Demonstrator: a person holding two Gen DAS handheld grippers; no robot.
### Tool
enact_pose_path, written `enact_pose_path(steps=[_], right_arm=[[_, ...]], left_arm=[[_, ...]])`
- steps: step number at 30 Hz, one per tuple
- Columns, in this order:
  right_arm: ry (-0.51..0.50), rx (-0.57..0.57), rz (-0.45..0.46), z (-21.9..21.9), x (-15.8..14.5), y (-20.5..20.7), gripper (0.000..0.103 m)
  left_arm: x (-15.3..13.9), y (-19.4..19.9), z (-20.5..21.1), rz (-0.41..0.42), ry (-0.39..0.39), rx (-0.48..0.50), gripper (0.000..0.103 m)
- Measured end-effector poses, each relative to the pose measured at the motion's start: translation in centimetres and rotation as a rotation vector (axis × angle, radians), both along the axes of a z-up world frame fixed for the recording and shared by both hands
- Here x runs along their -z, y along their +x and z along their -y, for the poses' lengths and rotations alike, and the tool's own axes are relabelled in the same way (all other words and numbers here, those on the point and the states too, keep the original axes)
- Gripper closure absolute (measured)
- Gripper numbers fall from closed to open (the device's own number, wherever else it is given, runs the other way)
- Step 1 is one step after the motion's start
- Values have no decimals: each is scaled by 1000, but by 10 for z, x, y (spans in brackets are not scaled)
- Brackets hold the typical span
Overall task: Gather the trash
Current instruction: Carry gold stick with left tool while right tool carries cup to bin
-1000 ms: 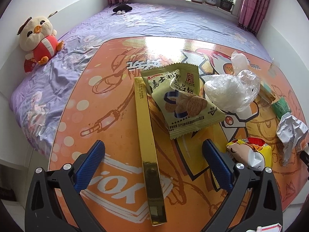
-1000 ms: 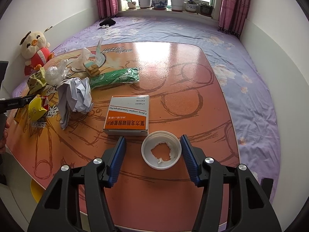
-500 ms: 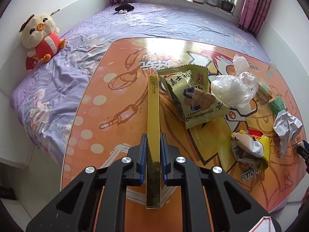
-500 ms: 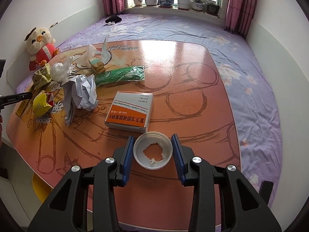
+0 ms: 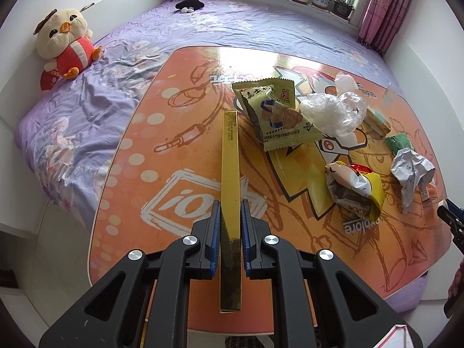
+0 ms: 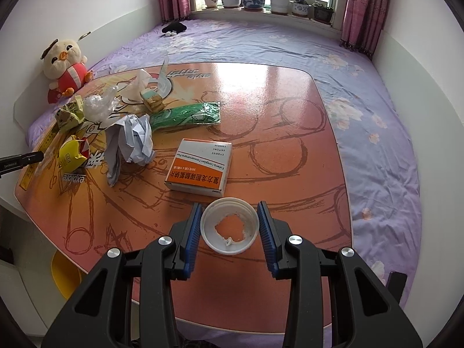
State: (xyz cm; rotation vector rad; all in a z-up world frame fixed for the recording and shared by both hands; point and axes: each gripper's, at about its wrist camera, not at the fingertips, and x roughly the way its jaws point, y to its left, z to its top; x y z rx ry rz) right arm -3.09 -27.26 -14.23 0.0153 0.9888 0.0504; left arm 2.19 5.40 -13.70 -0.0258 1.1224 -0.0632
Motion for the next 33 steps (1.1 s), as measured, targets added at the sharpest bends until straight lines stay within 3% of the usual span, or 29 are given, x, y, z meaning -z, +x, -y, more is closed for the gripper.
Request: enact_pose_path(steps=[9,18,27,33], right_arm=[[48,-195,67,-60,-44,-11,63],[110,-473,96,-170,-64,-9,63],[140,-734,51,-281,-59,-22,63],[143,-888,-23,-350,-33,-35,63]], left_arm=[[-30,-52,-23,37,-16,-39,89],[-47,-107,-78,63,-16,-159,89],[-32,-168,-143,49,-39,-319,89],[-2,-211,-183,6,-69,-435,89]])
